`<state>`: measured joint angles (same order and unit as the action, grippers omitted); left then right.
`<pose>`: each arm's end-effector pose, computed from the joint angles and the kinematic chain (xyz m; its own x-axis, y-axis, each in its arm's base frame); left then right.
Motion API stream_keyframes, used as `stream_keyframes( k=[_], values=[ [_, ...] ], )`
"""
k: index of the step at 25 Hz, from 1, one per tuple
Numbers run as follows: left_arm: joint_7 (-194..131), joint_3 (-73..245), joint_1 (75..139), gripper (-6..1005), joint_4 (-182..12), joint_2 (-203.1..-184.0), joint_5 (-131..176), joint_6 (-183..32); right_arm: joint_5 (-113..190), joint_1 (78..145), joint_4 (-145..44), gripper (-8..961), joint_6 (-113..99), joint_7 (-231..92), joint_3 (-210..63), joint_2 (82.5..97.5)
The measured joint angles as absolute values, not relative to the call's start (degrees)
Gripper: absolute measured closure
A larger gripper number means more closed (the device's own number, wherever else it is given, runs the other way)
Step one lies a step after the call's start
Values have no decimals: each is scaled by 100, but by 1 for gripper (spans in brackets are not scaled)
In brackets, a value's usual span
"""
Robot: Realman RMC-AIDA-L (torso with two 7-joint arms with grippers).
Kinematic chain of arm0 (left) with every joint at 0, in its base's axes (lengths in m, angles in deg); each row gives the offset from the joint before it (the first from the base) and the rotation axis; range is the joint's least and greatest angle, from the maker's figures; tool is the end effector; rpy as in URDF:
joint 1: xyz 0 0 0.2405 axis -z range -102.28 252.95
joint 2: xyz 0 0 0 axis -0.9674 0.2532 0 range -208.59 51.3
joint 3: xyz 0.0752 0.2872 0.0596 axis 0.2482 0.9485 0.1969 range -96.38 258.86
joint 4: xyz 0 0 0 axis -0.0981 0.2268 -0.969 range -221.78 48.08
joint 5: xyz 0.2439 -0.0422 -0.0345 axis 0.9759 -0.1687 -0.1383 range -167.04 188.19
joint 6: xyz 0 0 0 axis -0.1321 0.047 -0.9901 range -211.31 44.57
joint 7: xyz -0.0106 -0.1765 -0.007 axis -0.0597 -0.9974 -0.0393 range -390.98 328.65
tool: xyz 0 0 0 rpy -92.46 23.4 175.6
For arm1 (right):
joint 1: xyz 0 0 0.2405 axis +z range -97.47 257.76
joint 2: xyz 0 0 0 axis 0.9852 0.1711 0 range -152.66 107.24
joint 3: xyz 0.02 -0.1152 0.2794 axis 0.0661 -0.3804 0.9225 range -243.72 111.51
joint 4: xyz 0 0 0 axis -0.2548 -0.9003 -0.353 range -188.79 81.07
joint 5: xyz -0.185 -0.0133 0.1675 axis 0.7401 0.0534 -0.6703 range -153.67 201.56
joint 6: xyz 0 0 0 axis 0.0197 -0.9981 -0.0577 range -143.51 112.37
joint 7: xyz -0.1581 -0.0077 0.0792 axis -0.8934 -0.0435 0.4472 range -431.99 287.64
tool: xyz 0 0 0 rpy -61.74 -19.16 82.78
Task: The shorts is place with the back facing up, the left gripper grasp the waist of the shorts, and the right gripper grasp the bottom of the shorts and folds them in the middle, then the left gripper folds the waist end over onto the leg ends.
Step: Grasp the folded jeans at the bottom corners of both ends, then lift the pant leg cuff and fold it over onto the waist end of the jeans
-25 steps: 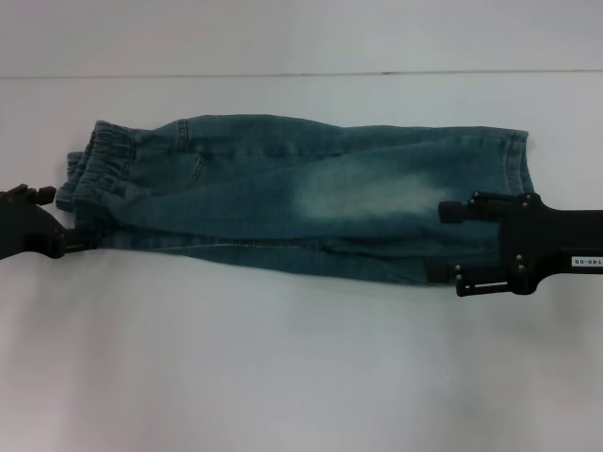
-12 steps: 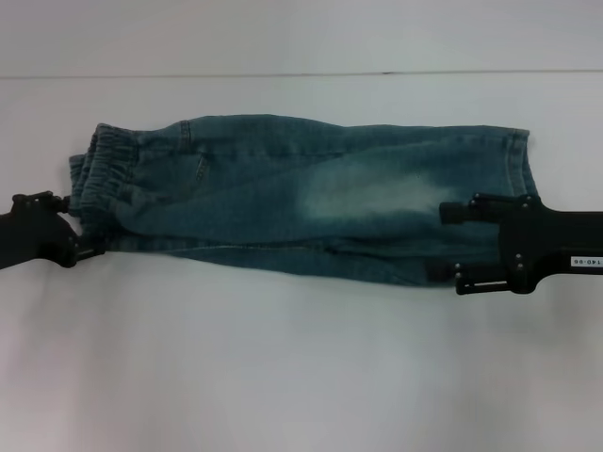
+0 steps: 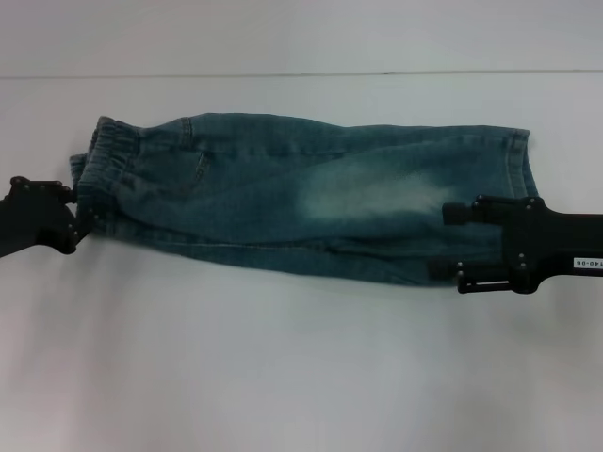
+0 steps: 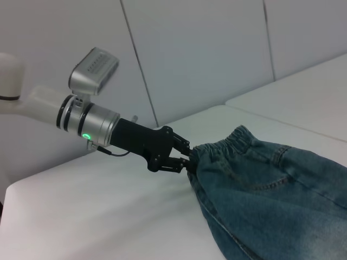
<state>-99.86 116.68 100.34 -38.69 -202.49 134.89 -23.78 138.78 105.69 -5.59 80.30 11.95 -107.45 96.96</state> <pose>-0.3988 0.4244 -0.0183 0.9271 0.3110 0.2092 0.3658 -0.6293 -0.6857 0.3091 0.3713 -0.0240 0.8099 -0.3391 -0.4786 -0.4422 -0.8890 -0.1184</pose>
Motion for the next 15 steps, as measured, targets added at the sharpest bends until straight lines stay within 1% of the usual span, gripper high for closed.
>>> stream_keyframes(
  k=[2, 8, 15],
  values=[
    [-9981, 11685, 10030, 652, -3856, -20245, 13474, -2302, 13874, 10567, -561, 113, 8036, 1196, -10741, 9700],
    [-9981, 11711, 10047, 833, -3821, -20247, 13472, -2135, 13864, 10523, -577, 136, 8066, 1203, -10668, 9702],
    [-10741, 11733, 10128, 892, -2981, -20217, 13520, -1465, 13803, 10503, -666, 163, 7601, 1088, -10283, 9702]
  ],
)
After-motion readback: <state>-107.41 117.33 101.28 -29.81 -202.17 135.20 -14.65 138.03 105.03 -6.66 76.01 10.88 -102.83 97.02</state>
